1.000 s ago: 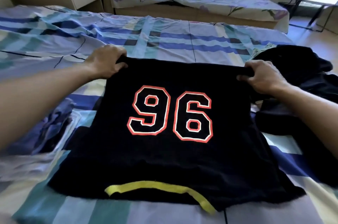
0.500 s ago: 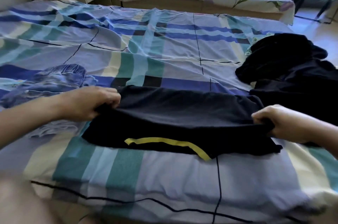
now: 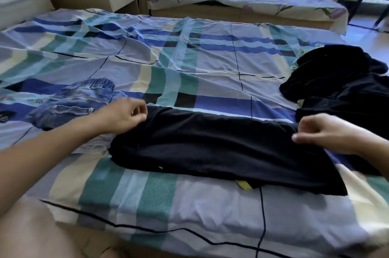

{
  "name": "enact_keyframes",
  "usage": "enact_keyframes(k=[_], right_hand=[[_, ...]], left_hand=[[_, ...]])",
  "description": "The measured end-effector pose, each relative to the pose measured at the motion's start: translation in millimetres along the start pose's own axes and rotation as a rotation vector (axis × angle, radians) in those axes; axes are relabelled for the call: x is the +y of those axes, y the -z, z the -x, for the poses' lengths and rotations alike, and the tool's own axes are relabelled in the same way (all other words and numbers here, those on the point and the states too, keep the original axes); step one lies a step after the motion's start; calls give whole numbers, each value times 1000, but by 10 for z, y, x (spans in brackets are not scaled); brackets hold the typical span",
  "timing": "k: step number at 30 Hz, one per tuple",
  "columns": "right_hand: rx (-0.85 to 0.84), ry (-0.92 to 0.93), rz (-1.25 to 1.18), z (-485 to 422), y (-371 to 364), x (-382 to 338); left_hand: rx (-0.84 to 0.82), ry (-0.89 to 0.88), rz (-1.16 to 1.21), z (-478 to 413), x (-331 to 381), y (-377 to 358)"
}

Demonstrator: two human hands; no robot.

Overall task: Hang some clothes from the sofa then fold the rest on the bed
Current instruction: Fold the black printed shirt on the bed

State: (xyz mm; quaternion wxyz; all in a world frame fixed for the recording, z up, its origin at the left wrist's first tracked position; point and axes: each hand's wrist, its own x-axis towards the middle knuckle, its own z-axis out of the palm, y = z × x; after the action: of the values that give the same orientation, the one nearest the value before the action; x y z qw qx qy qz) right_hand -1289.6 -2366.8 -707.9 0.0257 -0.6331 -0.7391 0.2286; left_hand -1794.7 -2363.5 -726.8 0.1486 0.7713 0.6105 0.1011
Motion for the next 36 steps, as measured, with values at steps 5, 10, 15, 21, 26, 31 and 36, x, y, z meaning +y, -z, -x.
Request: enact_keyframes(k=[5,10,15,21,26,31,36], right_hand=[[293,-224,-95,-353,-160,195],[294,-317,-318,-483,-342,443],[343,-317,-362,-532,-380,515],[460,-393,-246,-472,-302,551],[484,-519,-157,-431,-277,680],[462,-570,-126,-445,-323,606],[605,-339,37,-435,-327,313]], left_hand=[[178,252,-81,-447,-17,-255],[161,318,-127,-539,-83,-455],[184,310,-99,-608,-36,-548],[238,333,-198,-702,36,-485],[256,423,-288,-787,34,-340],[125,516,-380,-821,87,-330],[307,196,-535,-764,466,-471]])
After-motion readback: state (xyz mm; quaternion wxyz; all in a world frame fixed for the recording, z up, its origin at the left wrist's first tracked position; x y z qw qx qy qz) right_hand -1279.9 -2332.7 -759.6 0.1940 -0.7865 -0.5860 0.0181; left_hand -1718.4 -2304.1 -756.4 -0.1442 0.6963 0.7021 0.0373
